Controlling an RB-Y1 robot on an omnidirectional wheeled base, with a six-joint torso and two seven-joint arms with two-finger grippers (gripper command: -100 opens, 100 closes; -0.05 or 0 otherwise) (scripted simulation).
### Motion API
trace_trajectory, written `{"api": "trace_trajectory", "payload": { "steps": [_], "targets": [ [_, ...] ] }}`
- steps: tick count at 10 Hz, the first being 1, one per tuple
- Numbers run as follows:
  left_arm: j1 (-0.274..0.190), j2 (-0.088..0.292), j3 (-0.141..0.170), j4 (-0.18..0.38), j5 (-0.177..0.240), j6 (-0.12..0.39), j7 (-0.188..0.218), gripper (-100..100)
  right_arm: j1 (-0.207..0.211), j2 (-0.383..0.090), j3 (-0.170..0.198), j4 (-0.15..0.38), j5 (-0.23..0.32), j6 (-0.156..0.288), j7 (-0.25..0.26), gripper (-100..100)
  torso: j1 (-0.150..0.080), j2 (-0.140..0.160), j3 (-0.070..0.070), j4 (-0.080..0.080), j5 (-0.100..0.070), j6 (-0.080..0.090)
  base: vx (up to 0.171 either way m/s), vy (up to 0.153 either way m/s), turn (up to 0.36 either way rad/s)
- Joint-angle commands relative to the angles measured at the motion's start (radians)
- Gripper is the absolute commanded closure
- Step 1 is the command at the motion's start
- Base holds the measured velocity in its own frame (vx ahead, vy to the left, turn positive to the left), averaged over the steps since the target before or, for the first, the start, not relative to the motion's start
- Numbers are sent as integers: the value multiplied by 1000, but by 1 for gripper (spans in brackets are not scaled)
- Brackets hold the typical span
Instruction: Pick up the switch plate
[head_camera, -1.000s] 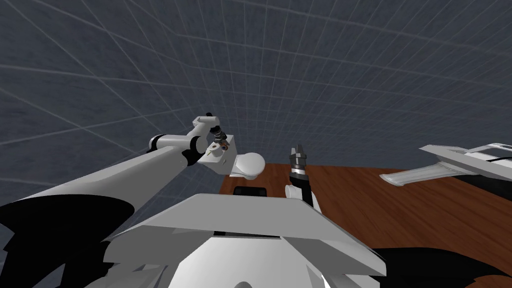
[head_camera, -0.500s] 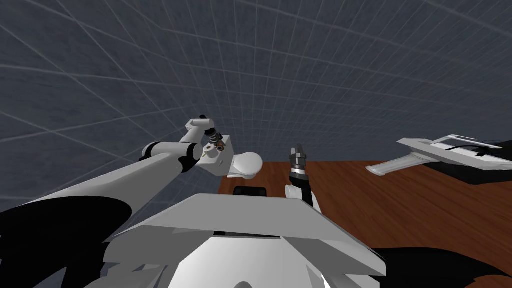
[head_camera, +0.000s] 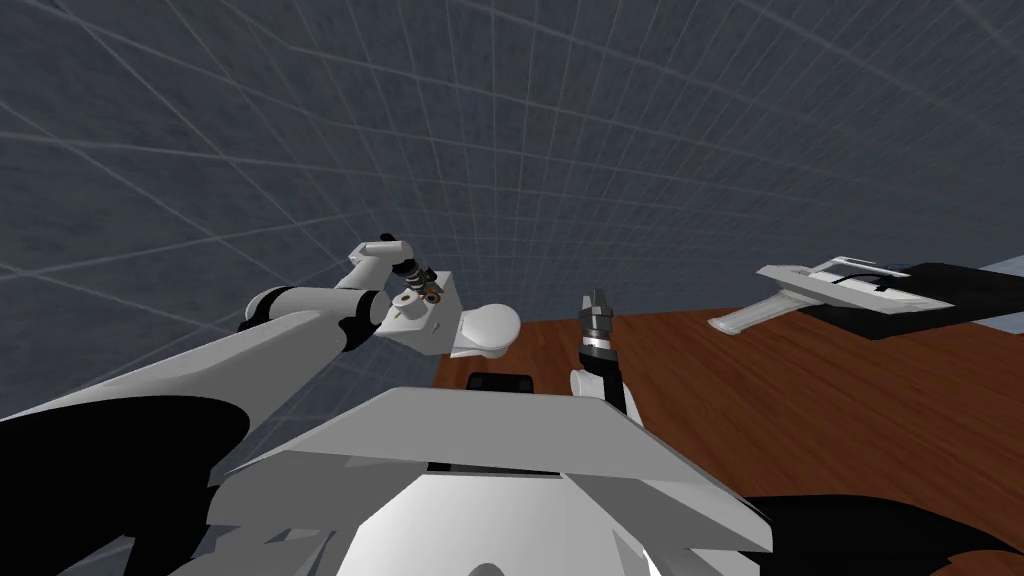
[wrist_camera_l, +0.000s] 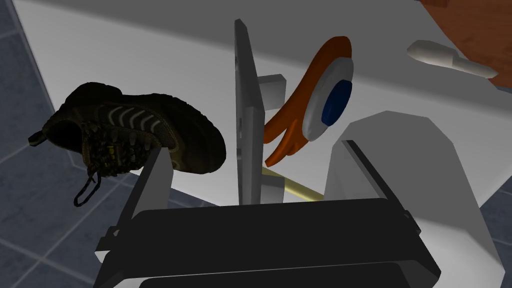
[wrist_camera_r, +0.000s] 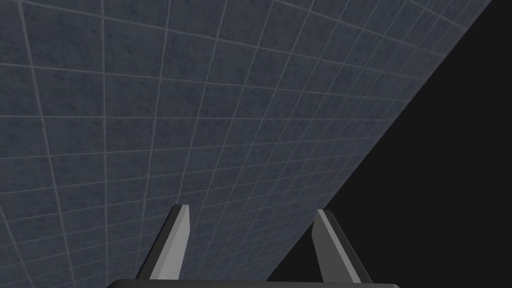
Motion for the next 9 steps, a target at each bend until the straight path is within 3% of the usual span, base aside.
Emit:
{"api": "trace_trajectory", "payload": {
  "steps": [1,2,3,4,5,7,8,9],
  "targets": [
    [50,50,-44,-13,50,-19,15,-100,0,0,0,0,0,0,0,0,0,0,0,0,0,0,-23,-29,-354],
    [72,81,-44,-13,80,-19,15,-100,0,0,0,0,0,0,0,0,-2,1,0,0,0,2,-29,-21,-277],
    [72,88,-44,-13,112,-19,15,-100,0,0,0,0,0,0,0,0,-1,1,1,0,0,0,-15,-7,-14],
    [119,128,-88,-23,142,-40,29,-100,0,0,0,0,0,0,0,0,0,1,0,0,0,0,-30,-30,-382],
    [119,166,-88,-14,172,-40,29,-100,0,0,0,0,0,0,0,0,-2,1,0,0,0,2,-31,-22,-223],
    [141,172,-88,-23,216,-40,29,-100,0,0,0,0,0,0,0,0,0,1,1,0,0,0,-7,-5,19],
    [191,219,-133,-33,256,-60,44,-100,0,0,0,0,0,0,0,0,0,0,0,0,0,0,-15,-26,-321],
    [209,250,-133,-33,286,-60,44,-100,0,0,0,0,0,0,0,0,-1,1,0,0,0,1,-26,-23,-261]
  ]
}}
